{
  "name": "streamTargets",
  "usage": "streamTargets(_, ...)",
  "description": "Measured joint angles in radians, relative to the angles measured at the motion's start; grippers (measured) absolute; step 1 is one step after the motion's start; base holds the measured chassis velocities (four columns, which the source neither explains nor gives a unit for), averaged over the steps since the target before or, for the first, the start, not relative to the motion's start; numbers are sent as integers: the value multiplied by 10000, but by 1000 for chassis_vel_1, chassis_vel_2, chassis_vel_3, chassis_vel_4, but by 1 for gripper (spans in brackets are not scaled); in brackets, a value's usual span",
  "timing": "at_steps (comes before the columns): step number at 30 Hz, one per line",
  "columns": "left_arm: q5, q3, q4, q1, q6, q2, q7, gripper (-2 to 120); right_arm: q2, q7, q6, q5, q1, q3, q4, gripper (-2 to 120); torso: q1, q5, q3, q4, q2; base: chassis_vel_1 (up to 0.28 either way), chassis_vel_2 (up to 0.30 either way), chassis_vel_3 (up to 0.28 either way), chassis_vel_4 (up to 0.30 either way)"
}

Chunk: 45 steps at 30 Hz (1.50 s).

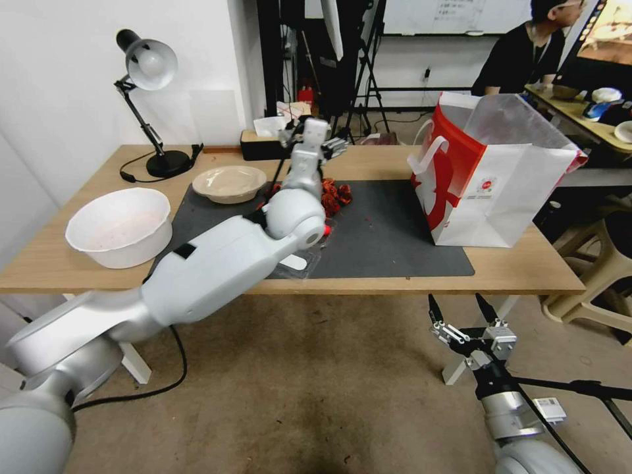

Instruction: Pick up the trash from the table and place it into the takeout bag.

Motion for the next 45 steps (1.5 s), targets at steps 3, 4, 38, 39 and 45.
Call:
streamTargets(3,94,-369,-613,601,-35,465,-75,100,19,-1,1,-19,-3,0,11,100,0,3,-1,-1,0,0,0,0,0)
streamTargets(4,157,-501,-841,851,-41,648,-77,100,24,-2,1,-32,7,-12,14,100,-1,0,0,-3,0,0,0,0,0)
streamTargets(38,3097,-6953,-4873,11262,-1822,2884,1540,100,-247,32,-94,-9,76,-92,299,100,0,4,0,0,1,0,0,0,0)
streamTargets(39,3325,-7012,-4847,11513,-2064,2835,1681,100,-245,28,-95,3,81,-97,297,100,0,0,0,0,1,0,0,0,0)
streamTargets(45,3520,-7182,-4837,12004,-2376,2813,1850,100,-272,23,-98,24,110,-99,256,100,0,3,0,0,1,0,0,0,0)
